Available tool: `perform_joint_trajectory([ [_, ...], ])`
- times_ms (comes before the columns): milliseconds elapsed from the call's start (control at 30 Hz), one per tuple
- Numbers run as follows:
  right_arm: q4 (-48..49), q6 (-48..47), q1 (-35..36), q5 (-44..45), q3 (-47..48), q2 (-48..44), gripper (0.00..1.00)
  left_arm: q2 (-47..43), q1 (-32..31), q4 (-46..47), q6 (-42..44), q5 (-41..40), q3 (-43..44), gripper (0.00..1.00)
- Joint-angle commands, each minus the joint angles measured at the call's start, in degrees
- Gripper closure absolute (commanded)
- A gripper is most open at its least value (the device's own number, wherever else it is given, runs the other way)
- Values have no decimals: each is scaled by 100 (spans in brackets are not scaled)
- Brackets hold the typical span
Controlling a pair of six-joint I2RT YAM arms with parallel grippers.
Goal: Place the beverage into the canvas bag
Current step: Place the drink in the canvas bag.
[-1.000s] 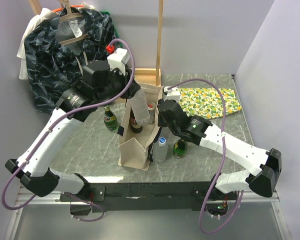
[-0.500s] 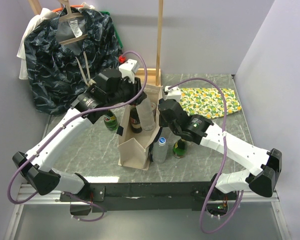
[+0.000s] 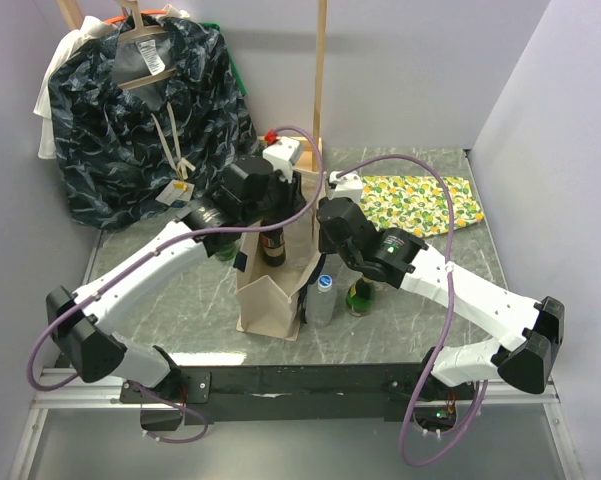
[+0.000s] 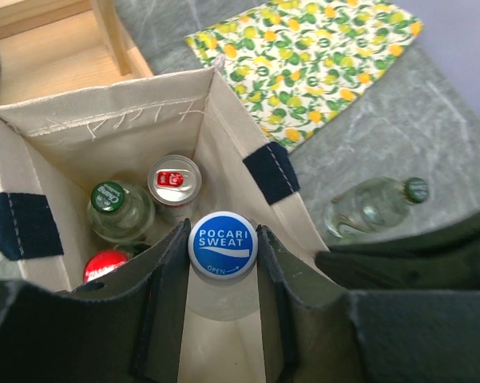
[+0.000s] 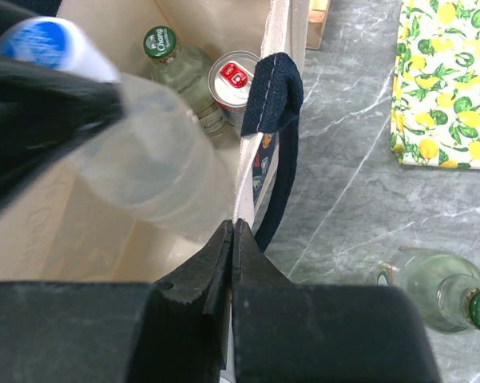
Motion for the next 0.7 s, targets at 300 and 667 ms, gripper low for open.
perform_joint_trajectory([
  [300, 7, 120, 25, 283, 136, -89, 100, 143, -290, 1559, 100, -1468, -126, 99],
  [667, 78, 199, -2, 335, 48, -159, 100, 187, -290, 1542, 48, -1768, -232, 99],
])
